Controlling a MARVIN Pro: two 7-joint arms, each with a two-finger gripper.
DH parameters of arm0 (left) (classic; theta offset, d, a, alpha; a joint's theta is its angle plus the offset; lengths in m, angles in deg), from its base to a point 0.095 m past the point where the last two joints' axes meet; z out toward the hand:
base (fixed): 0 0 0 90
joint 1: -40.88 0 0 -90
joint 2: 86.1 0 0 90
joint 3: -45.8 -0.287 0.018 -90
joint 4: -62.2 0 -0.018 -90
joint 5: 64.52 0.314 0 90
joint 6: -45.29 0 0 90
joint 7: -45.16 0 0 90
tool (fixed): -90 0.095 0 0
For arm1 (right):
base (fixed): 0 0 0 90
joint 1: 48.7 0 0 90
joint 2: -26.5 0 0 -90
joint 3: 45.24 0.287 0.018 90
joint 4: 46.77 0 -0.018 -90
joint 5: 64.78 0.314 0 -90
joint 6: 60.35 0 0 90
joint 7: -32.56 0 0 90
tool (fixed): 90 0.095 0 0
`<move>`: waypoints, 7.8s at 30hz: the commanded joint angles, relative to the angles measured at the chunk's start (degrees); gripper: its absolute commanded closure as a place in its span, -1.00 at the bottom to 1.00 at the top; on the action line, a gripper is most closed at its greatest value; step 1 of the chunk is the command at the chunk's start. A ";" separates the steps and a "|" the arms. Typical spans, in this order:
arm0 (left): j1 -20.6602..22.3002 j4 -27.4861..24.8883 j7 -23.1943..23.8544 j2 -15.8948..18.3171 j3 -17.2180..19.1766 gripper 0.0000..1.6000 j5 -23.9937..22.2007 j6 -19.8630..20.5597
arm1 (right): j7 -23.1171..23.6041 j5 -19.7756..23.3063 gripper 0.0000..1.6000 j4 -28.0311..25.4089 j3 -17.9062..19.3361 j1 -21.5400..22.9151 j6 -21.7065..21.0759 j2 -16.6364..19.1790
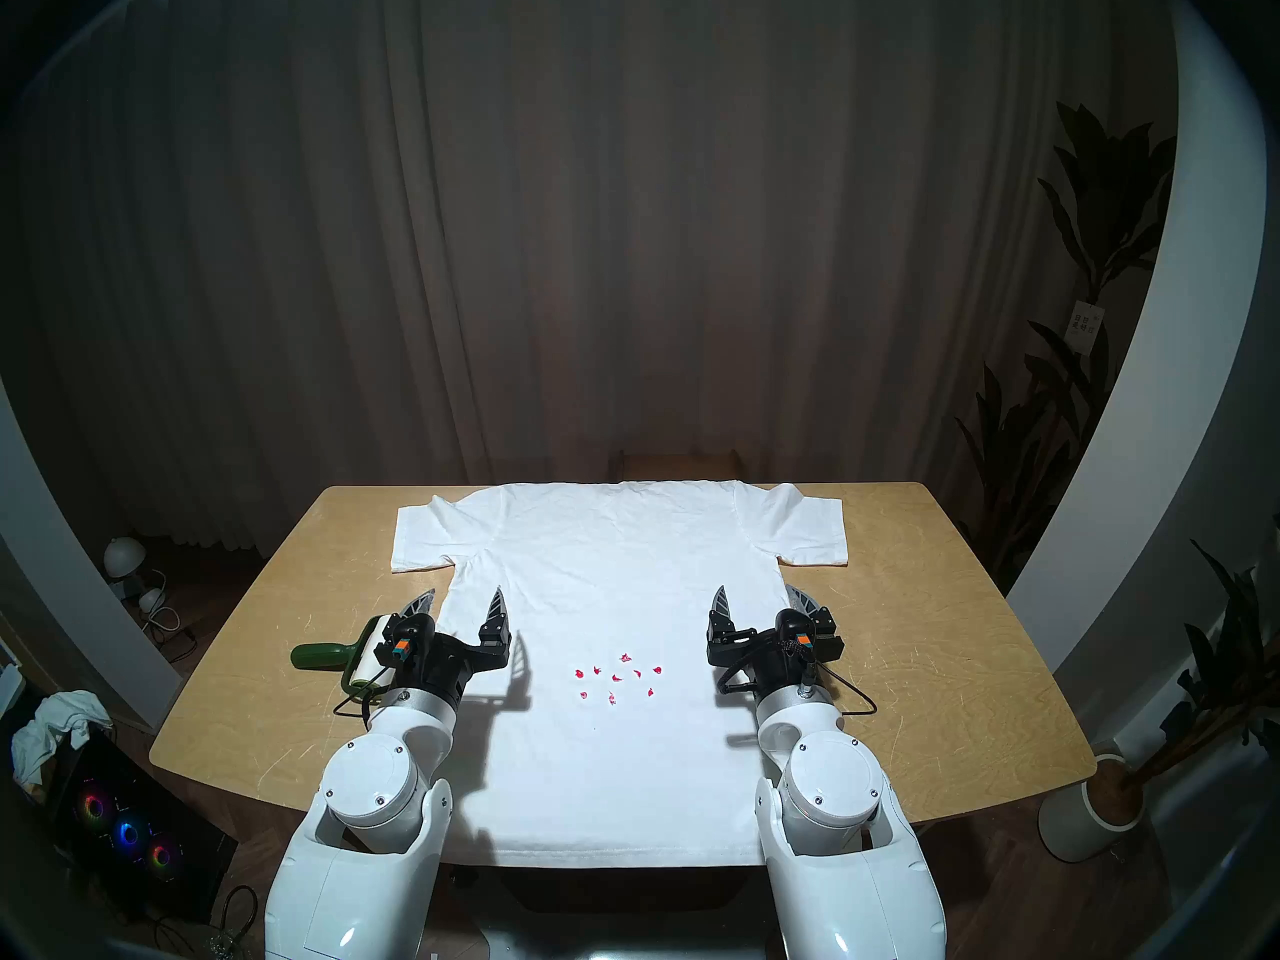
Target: Use the fur roller to clean a top
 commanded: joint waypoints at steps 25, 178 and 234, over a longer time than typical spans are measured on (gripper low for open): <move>-7.53 -9.27 -0.96 0.75 3.67 -1.00 -1.14 -1.77 | 9.65 6.59 -1.00 1.35 8.84 -1.86 12.63 6.25; 7.81 1.59 -15.68 -2.90 34.83 -1.00 -87.60 33.95 | 2.66 3.70 -1.00 1.70 8.59 -2.72 12.68 4.78; 9.32 10.17 -6.50 -0.65 30.82 -0.98 -84.75 30.34 | 2.06 3.09 -1.00 1.53 8.30 -2.15 12.37 5.04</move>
